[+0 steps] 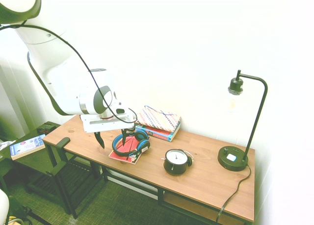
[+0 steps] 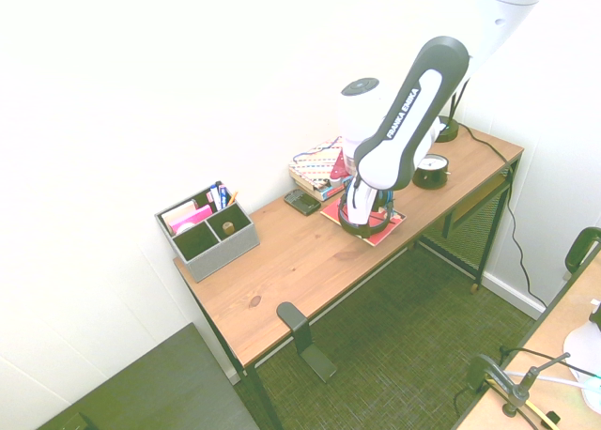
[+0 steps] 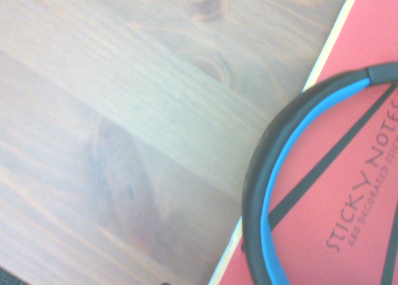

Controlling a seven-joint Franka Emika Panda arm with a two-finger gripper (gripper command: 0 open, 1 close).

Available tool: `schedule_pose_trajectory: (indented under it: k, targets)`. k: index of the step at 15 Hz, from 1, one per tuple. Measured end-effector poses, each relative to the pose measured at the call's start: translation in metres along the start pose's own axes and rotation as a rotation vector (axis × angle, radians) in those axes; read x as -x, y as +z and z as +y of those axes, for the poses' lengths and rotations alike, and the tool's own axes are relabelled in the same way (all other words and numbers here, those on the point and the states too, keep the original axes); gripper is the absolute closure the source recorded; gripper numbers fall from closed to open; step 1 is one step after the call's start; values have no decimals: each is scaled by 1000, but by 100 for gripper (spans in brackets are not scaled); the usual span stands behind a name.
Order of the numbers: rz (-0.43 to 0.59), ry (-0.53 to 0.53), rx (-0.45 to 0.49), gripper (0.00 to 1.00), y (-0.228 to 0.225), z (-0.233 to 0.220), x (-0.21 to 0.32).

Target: Hang the headphone

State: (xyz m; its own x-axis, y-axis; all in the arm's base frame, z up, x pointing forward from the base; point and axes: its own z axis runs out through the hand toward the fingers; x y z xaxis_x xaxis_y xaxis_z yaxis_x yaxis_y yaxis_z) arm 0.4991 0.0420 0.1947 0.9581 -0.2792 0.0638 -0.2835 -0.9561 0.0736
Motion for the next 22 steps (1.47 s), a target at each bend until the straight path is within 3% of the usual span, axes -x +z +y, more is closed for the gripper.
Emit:
schedule_pose_trajectory:
  k: [6,22]
  targets:
    - [-25,-2,18,100,31,-19,-26]
    - [-34,9,29,100,30,-37,-19]
